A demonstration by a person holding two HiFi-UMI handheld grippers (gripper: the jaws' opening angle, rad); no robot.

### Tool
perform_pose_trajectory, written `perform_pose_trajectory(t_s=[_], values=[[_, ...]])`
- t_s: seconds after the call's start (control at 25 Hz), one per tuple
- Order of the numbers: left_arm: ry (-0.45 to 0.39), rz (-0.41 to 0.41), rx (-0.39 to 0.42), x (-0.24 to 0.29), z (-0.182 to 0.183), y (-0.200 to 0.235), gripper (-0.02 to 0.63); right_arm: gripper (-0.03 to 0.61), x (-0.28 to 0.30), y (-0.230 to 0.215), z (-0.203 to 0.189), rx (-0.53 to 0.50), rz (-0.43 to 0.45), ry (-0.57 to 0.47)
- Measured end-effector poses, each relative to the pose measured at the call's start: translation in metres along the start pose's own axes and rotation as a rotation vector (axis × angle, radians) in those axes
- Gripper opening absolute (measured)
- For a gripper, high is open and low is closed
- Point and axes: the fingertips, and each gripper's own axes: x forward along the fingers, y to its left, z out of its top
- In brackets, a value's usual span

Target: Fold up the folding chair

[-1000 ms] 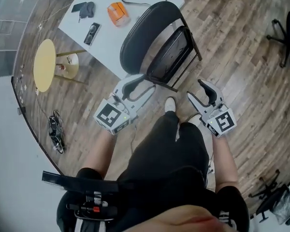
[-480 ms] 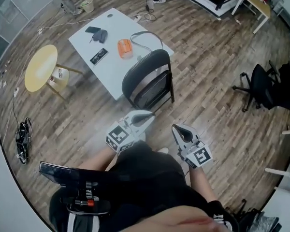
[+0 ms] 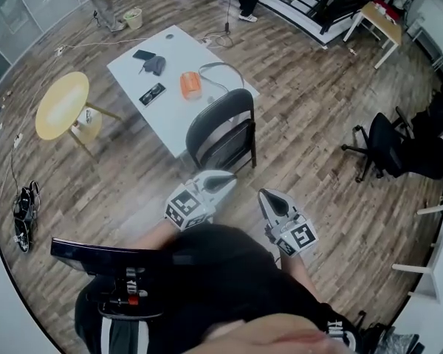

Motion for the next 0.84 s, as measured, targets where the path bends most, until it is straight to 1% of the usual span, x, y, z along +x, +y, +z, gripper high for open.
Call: perform_pose_trajectory(t_s=[0.12,0.36,0.64,0.84], values=[[-0.004,0.004,0.018,-0.002,0.003,0.001,0.005,0.011,0.002,-0.001,0.008,-0.013,0.007,-0.007],[-0.008,0.022,0.006,-0.007,0.005,0.005,0.005,0.011,0.007,0.001,0.012,-0.031,0.024,-0.003],[-0.024,0.011,-0.017,-0.004,0.004,0.006,0.006,0.011,0.022,0.006,0.012,-0.02,0.046,0.003],[-0.024,-0.001,-0.007,-0.003,0.002,0.002,0.005,0.011,0.019,0.005,0.014,-0.033,0.041,-0.005]])
